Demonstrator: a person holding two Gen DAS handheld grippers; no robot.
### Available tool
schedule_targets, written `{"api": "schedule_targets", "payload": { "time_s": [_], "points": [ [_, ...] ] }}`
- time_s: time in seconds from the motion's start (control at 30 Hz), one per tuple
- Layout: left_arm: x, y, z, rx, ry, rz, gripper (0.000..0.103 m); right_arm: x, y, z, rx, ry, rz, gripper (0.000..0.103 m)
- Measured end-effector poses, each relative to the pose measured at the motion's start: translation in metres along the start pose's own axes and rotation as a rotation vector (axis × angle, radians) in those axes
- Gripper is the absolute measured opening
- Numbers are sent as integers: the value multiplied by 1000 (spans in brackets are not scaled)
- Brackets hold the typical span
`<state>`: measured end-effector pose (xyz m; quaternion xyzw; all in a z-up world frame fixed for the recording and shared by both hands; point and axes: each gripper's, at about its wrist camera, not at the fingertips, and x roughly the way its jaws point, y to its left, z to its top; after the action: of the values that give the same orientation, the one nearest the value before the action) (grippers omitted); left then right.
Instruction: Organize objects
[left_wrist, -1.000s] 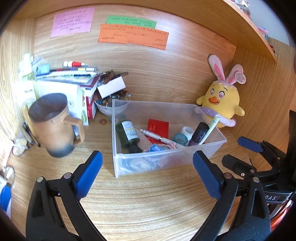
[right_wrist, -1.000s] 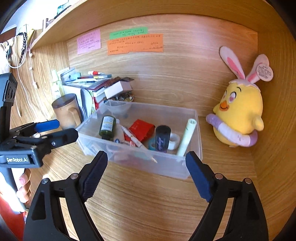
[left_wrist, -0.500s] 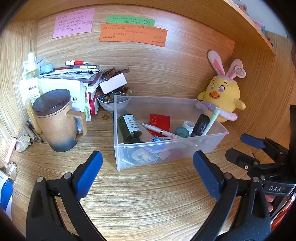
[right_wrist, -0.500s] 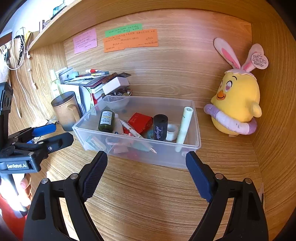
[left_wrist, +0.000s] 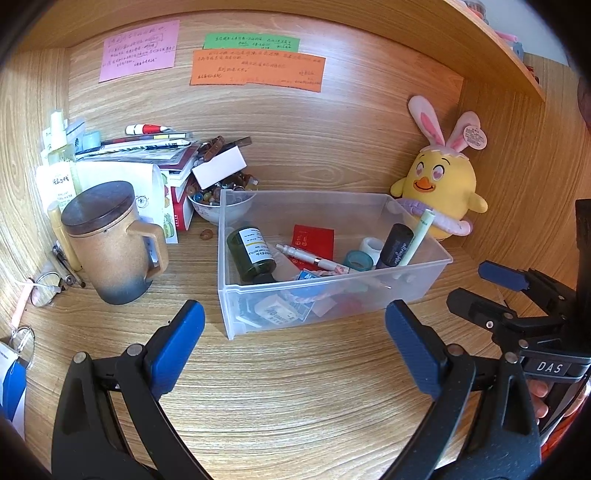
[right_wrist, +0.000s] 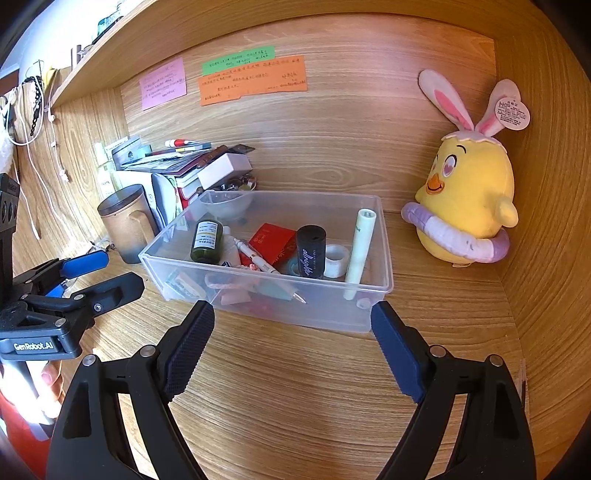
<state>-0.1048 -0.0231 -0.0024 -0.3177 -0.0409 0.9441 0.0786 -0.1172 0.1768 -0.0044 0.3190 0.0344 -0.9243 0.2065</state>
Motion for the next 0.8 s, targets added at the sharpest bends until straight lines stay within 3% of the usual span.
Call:
{"api": "schedule_targets", "payload": {
  "time_s": [0.8],
  "points": [
    [-7, -4, 1, 10, -25, -5, 100, -3, 2, 3, 9, -11, 11, 85]
  ]
}}
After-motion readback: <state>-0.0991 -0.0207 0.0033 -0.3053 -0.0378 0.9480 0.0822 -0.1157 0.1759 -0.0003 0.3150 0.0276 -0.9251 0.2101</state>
